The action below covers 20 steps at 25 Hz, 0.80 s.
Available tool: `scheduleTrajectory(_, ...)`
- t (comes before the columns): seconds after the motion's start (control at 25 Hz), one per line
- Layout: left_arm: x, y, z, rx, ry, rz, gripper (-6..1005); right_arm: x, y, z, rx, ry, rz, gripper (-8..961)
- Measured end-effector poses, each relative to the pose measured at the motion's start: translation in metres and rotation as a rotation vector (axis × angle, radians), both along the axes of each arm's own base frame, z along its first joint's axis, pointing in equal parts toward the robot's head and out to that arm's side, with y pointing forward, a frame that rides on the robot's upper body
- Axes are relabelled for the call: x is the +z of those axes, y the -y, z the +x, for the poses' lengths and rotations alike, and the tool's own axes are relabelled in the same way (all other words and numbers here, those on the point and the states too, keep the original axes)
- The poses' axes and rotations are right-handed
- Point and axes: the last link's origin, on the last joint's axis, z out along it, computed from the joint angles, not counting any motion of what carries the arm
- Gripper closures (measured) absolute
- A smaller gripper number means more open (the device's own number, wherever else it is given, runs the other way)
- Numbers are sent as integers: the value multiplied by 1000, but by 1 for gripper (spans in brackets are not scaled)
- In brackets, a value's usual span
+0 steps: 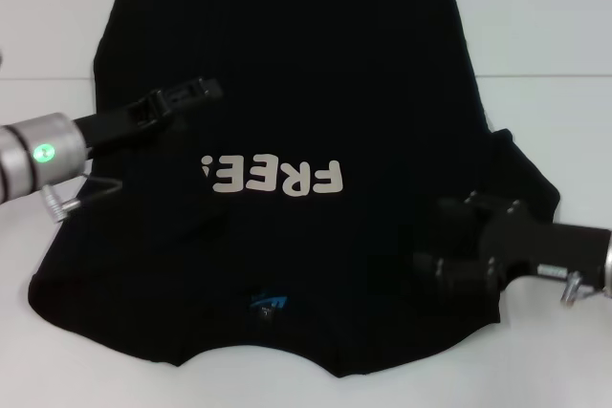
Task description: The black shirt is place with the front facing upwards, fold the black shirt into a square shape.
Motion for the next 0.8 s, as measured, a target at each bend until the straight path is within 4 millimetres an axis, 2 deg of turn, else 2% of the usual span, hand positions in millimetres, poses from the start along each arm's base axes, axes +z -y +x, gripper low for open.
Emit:
scheduleTrajectory(0.08, 9, 12, -3, -117, -35, 3, 39, 10, -6, 3, -91, -46, 21, 41)
scheduleTrajectory(0.24, 23, 49, -15, -393, -167, 18, 40, 45, -25, 5, -352, -146, 23, 43)
scheduleTrajectory(0.4, 18, 81, -25, -604, -305, -26, 40, 83, -49, 1, -630, -135, -25, 44)
scheduleTrajectory(0.52, 12, 96, -30, -698, -364, -47, 40, 101, -66, 2, -909, -59, -49, 45)
scheduleTrajectory(0.64, 9, 103, -32, -743, -385, -48, 40, 106, -78, -1, -1086, 41, -19, 47)
scheduleTrajectory(0.8, 5, 105, -30, -768, -391, -64, 40, 97, -86, -7, -1133, 152, 5, 48)
